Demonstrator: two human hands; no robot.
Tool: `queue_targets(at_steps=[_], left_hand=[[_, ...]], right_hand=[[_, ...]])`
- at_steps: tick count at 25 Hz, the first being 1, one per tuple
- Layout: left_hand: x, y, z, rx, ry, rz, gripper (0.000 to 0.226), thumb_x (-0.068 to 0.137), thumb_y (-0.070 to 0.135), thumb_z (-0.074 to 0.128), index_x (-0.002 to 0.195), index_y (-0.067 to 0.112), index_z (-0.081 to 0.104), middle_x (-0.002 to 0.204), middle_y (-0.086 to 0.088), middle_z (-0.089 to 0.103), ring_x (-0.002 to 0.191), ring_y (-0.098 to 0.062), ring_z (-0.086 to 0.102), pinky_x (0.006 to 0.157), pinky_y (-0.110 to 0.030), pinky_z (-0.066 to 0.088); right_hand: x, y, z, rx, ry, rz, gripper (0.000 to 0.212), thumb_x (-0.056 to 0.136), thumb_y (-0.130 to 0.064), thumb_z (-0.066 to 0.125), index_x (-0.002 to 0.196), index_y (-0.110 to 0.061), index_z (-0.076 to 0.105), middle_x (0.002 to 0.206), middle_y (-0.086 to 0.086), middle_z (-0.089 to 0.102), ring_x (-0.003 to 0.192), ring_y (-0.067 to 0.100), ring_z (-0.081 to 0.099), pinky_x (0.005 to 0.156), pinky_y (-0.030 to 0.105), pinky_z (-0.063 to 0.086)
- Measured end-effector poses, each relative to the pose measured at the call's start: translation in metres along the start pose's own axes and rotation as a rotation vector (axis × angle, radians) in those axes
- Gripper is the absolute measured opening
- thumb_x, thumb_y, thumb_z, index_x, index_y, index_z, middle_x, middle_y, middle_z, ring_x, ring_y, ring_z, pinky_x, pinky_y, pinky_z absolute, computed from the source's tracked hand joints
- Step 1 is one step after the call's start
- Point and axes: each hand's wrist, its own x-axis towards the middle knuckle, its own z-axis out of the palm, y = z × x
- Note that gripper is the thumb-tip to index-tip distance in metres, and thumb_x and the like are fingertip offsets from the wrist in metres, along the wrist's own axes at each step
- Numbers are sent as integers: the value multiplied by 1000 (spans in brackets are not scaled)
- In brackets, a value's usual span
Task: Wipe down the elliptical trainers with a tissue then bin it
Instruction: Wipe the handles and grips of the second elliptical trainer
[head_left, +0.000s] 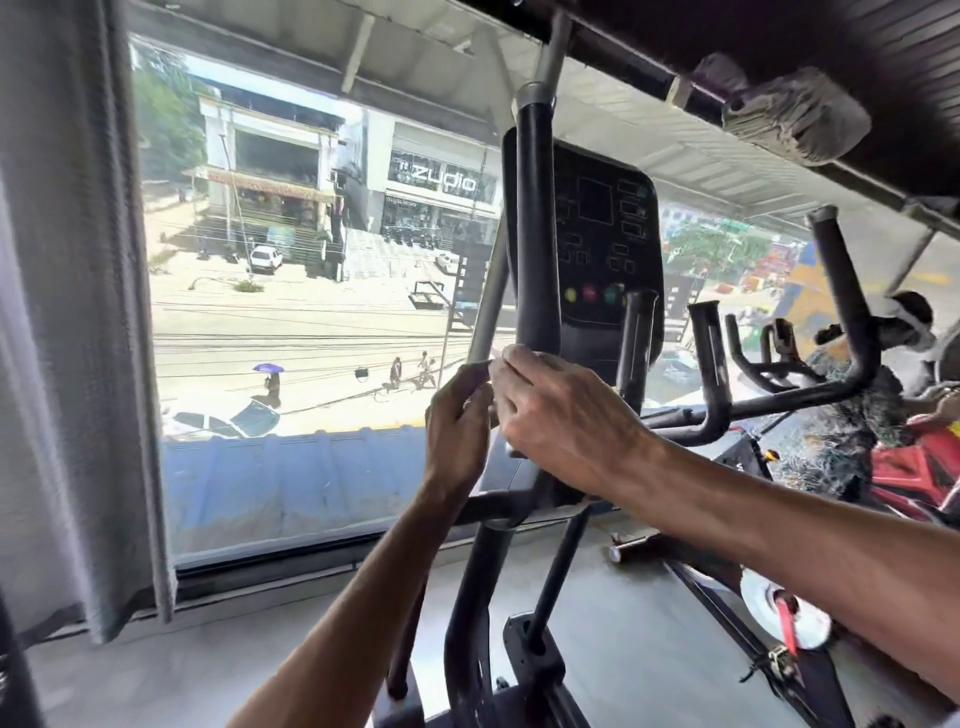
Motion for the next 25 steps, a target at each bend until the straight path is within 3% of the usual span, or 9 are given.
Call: queue_targets(at_steps=[5, 9, 12, 15, 18, 21, 25], left_hand=[[-13, 29, 11, 29, 33, 26, 33, 96, -13, 43, 109, -4, 72, 94, -7, 75, 83, -3, 70, 71, -13, 52], [-21, 47, 17, 46, 37, 36, 32, 93, -11, 46, 98, 6, 73, 82, 10, 74, 80, 1, 68, 73, -13, 52], [-16, 49, 14, 141, 57, 56, 32, 87, 13, 51, 109, 13, 75, 101, 10, 78, 99, -6, 71, 90, -30, 56], [-5, 51, 13, 149, 44, 18, 35, 88, 20, 52, 116, 16, 73, 111, 4, 77, 109, -16, 71, 101, -48, 55], [3, 58, 21, 100, 22, 23, 37, 85, 19, 50, 116, 17, 72, 111, -1, 76, 106, -19, 71, 94, -45, 58], [12, 61, 22, -12, 7, -8, 37, 80, 15, 48, 106, 16, 73, 104, -9, 75, 94, -18, 71, 79, -33, 57], [17, 65, 21, -46, -33, -11, 45, 77, 13, 40, 109, 18, 72, 103, -2, 76, 90, -15, 72, 71, -25, 56]], right_hand=[[-15, 16, 6, 66, 309, 136, 27, 102, 3, 47, 108, 1, 73, 107, 9, 70, 104, 25, 64, 94, 36, 55], [-19, 12, 17, 268, 416, 294, 26, 102, -4, 52, 121, 1, 68, 123, 11, 68, 112, 28, 63, 96, 39, 55], [-22, 14, 23, 524, 551, 584, 27, 98, -4, 61, 123, 2, 69, 126, 13, 68, 113, 26, 63, 96, 36, 54], [-26, 12, 31, 567, 575, 577, 29, 99, -6, 61, 127, 0, 68, 130, 14, 65, 115, 26, 62, 97, 36, 54], [-9, 27, 22, 583, 599, 605, 23, 98, -7, 62, 119, -4, 72, 124, 10, 68, 109, 24, 63, 93, 33, 55], [2, 33, 17, 482, 518, 454, 23, 91, -3, 70, 114, -1, 73, 119, 12, 70, 108, 25, 62, 90, 34, 57], [3, 45, 16, 493, 582, 479, 18, 92, -3, 70, 109, -3, 76, 112, 10, 72, 104, 21, 62, 89, 29, 55]])
